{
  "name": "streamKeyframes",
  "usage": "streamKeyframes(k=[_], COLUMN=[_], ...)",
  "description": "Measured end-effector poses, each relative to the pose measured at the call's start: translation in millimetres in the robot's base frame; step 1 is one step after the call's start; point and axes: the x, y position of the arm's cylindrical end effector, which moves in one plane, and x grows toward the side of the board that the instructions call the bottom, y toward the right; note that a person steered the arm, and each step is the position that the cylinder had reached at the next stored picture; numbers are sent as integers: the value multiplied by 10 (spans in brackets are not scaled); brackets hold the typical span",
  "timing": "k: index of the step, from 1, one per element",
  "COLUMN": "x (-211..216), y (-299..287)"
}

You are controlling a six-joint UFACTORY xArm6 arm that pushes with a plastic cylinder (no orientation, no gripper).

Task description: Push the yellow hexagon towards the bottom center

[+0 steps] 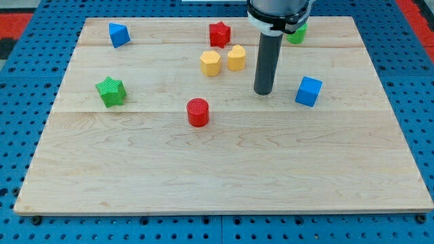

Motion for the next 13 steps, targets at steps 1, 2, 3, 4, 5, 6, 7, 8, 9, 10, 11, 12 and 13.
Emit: streamKeyframes(k=[1, 2, 3, 4, 5, 6, 7, 8, 9, 10, 11, 12, 13], x=[0, 28, 325, 642, 552, 517, 335, 310, 790, 1022, 1267, 1246, 761], y=[-4, -4, -125, -424, -755, -818, -895, -1280, -1659, -1841, -1939, -2575, -2423])
